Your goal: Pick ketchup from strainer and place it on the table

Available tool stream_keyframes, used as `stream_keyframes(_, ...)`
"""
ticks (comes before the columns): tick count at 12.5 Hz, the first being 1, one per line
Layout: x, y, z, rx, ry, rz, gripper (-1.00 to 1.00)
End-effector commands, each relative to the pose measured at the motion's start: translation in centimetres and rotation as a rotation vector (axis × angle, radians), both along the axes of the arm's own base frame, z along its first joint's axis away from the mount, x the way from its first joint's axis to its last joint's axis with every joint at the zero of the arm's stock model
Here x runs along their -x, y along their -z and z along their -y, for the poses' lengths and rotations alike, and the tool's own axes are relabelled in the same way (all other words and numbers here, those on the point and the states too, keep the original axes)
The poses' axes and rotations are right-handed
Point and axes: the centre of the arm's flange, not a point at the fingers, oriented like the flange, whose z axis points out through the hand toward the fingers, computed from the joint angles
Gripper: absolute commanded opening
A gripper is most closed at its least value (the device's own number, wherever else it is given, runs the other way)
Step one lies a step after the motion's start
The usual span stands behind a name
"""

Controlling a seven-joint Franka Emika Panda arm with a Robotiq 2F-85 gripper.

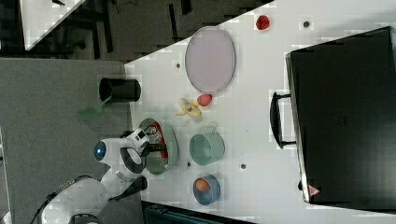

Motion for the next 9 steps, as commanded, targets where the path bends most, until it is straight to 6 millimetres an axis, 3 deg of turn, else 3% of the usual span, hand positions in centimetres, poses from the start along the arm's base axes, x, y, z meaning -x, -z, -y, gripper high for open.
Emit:
stream_keyframes(1,0.8,-2.4,-2.1,-0.014,-0.012,0.049,0.17)
stream_keyframes(4,-0.1,-6.8,-1.5,0.046,-0.026,0.090,0.17)
stream_keyframes(9,-3.1,-18.1,2.3,0.147,0.131,0.020,0.17)
